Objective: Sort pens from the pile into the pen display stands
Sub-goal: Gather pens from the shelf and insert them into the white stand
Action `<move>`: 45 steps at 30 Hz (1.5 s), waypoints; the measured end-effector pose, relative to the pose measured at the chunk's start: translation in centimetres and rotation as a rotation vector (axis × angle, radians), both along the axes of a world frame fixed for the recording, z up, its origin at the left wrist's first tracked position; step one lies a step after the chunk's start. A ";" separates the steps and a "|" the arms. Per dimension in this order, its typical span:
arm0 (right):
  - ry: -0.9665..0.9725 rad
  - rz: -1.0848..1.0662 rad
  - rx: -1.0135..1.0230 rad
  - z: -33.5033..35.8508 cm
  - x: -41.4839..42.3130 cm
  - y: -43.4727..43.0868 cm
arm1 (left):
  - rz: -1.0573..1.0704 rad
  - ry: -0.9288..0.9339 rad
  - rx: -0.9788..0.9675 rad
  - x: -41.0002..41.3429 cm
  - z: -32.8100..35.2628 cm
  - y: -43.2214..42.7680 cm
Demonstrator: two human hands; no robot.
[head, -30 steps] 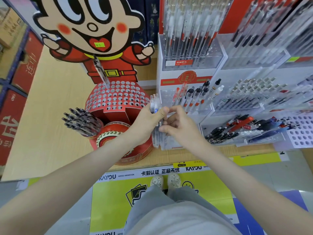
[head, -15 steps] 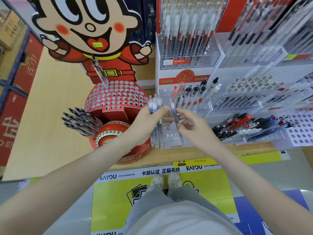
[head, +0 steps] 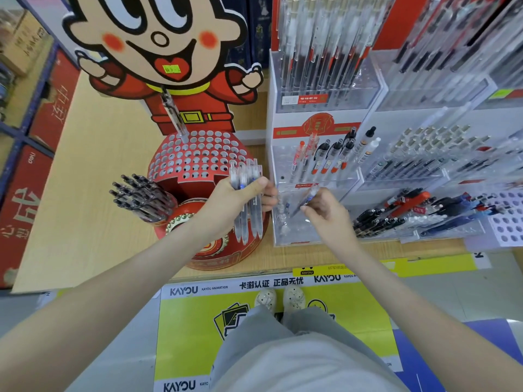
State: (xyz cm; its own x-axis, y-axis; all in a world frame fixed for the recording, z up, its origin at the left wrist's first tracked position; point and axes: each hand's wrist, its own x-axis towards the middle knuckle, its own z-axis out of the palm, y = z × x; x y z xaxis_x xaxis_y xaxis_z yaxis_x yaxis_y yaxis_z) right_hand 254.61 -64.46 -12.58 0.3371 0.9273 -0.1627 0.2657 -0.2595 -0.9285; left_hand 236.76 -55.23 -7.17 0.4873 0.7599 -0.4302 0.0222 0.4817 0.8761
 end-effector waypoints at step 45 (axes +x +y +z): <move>-0.163 0.253 -0.088 6.3 -0.7 -0.9 | -0.182 -0.055 0.090 2.1 1.4 -1.2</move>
State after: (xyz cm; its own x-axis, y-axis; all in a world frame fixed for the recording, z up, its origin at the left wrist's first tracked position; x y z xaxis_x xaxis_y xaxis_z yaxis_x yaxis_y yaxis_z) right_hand 253.88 -65.34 -6.27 0.1260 0.9698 -0.2090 0.4753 -0.2440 -0.8453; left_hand 238.88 -56.42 -5.76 0.6412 0.6911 -0.3336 0.0527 0.3940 0.9176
